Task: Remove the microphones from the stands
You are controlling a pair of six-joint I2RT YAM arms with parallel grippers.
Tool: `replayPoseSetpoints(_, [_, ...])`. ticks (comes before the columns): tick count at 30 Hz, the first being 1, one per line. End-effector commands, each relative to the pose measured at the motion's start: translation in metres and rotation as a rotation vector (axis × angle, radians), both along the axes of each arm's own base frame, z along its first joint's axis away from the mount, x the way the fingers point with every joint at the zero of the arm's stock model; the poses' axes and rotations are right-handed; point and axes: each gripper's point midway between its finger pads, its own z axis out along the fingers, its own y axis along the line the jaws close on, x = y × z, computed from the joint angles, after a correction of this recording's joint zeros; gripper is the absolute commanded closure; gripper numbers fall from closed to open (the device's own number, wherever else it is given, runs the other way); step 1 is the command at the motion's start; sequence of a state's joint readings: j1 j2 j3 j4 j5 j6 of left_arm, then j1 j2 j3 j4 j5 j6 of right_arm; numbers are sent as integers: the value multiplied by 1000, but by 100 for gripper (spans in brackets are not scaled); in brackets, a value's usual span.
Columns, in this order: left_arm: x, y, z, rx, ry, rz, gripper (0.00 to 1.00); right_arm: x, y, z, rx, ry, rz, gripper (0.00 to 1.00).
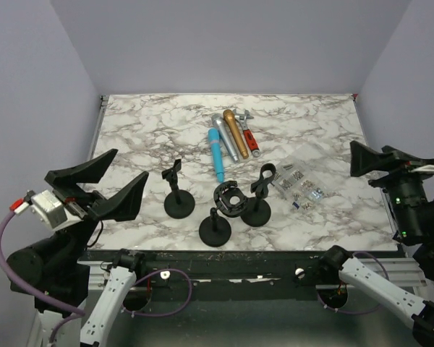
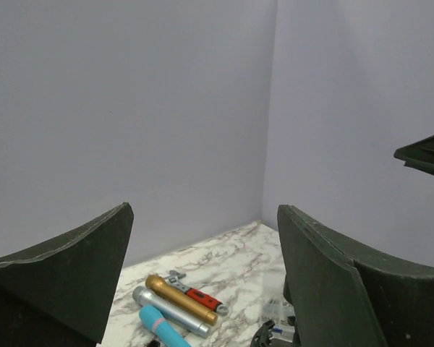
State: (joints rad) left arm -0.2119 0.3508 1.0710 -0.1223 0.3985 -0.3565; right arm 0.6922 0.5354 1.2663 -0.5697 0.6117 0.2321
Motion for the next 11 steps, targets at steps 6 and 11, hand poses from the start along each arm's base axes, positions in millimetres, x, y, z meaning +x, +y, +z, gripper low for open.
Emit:
replayPoseSetpoints(6, [-9,29,0,-40,9,151,15,-33,-56,51,69,-115,-147,0])
replayPoseSetpoints(11, [-12,29,3,-37,3,152,15,-30,-54,41,57,-53,-152,0])
